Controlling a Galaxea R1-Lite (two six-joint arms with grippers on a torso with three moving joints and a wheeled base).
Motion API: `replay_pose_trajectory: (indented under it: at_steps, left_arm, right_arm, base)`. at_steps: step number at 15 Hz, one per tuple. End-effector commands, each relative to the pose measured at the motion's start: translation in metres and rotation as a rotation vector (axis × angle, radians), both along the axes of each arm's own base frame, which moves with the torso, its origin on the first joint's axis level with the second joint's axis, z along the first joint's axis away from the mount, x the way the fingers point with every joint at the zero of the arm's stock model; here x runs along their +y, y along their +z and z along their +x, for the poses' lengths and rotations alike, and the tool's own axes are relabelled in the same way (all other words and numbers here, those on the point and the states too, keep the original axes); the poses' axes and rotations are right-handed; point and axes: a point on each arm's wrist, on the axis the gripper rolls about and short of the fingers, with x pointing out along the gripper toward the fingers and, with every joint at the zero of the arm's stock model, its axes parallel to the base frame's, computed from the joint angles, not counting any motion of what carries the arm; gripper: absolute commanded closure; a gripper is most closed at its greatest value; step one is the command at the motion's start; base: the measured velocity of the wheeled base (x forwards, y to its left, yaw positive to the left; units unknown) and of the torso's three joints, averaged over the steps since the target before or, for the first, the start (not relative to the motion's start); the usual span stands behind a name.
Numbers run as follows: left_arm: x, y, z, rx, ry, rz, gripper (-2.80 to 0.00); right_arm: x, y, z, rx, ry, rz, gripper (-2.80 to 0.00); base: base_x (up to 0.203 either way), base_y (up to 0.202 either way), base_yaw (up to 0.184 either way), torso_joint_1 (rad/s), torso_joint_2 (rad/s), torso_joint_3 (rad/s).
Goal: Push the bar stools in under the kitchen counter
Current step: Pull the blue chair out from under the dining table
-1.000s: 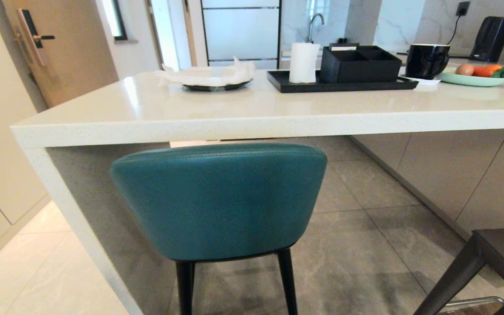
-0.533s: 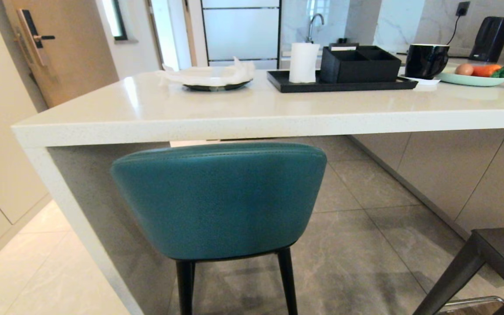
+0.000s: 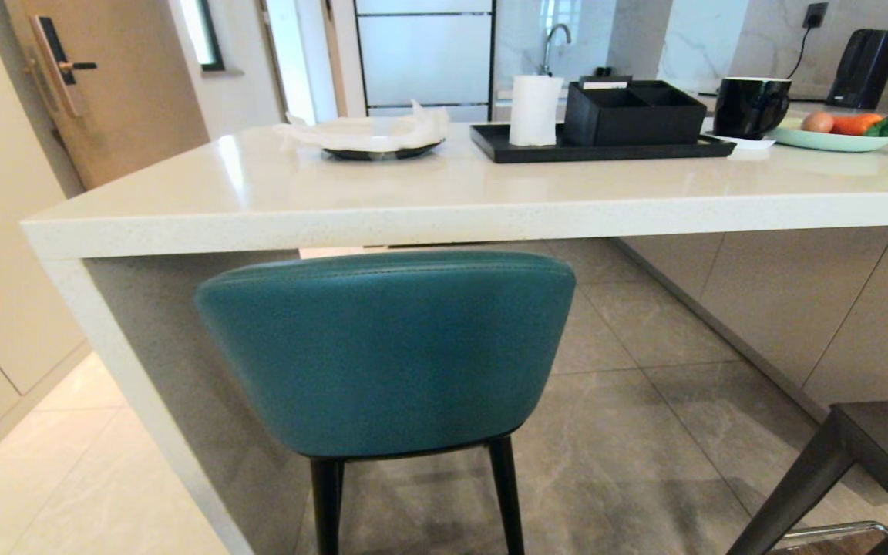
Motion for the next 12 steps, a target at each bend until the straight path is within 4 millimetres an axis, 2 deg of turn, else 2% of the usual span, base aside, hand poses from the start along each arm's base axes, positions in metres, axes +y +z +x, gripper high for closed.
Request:
replay_pose_trajectory:
  at_steps: [1, 3, 6, 9, 12]
  left_arm:
    - [0.0, 0.011, -0.003, -0.037, -0.006, -0.01, -2.8]
    - [-0.002, 0.055, -0.008, -0.095, -0.074, -0.043, -2.8]
    - [-0.003, 0.087, 0.024, 0.028, -0.173, -0.076, -2.8]
    - [-0.008, 0.097, 0.069, 0.055, -0.251, -0.105, -2.8]
    - [-0.017, 0.092, 0.104, 0.056, -0.398, -0.122, -2.8]
  right_arm:
    - [0.0, 0.019, -0.004, -0.046, 0.022, -0.001, -2.8]
    - [0.001, 0.048, 0.003, -0.026, 0.039, 0.009, -2.8]
    - [0.001, 0.083, 0.034, 0.002, 0.073, 0.012, -2.8]
    - [0.004, 0.096, 0.072, 0.026, 0.133, 0.012, -2.8]
    - [0.009, 0.097, 0.095, 0.079, 0.294, 0.02, -2.8]
  base:
    - [0.0, 0.0, 0.0, 0.0, 0.0, 0.0]
    - [0.0, 0.0, 0.0, 0.0, 0.0, 0.0]
    - [0.0, 0.0, 0.0, 0.0, 0.0, 0.0]
    - [0.0, 0.0, 0.0, 0.0, 0.0, 0.0]
    - [0.0, 0.0, 0.0, 0.0, 0.0, 0.0]
